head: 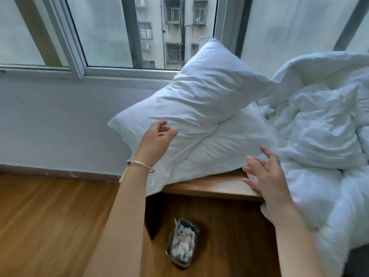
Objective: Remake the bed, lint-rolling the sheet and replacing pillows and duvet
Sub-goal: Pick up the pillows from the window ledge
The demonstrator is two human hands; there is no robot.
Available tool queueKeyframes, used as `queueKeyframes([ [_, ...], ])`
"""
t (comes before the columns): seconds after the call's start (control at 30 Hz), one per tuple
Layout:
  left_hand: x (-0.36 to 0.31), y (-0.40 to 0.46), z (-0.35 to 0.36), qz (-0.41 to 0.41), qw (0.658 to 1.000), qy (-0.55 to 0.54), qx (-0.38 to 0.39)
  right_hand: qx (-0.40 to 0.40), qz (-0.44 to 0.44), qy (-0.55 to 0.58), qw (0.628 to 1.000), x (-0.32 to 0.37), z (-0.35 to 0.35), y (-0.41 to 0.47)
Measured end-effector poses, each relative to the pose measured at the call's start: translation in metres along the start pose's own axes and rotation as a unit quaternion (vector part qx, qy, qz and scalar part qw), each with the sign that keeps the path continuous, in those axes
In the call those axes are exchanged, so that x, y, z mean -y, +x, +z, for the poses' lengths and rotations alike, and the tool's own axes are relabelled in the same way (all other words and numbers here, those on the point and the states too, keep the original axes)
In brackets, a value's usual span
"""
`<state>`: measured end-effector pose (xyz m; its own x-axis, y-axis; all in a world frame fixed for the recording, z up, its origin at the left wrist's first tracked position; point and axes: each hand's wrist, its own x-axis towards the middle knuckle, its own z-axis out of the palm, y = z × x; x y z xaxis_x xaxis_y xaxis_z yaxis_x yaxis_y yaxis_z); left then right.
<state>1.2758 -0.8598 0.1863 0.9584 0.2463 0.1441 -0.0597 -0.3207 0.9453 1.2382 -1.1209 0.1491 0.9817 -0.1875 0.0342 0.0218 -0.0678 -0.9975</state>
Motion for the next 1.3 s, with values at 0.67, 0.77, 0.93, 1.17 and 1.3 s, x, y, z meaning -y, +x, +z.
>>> queueKeyframes([
  [0.67,0.113,0.465,0.016,0.024,0.948,0.231,0.219,-0.254,0.129,-0.207,0.936,-0.023,0.250,0.322],
  [0.77,0.120,0.468,0.023,0.012,0.942,0.233,0.241,-0.245,0.112,-0.205,0.941,-0.032,0.255,0.333],
  [0.93,0.109,0.453,0.008,0.041,0.964,0.140,0.223,-0.211,-0.037,-0.135,0.967,-0.018,0.251,0.325],
  [1.17,0.053,0.373,-0.084,0.145,0.980,0.045,0.130,-0.136,-0.171,-0.048,0.975,0.045,0.267,0.248],
  [1.3,0.051,0.291,-0.154,0.128,0.991,0.045,0.012,-0.032,-0.221,-0.033,0.974,0.063,0.291,0.196],
])
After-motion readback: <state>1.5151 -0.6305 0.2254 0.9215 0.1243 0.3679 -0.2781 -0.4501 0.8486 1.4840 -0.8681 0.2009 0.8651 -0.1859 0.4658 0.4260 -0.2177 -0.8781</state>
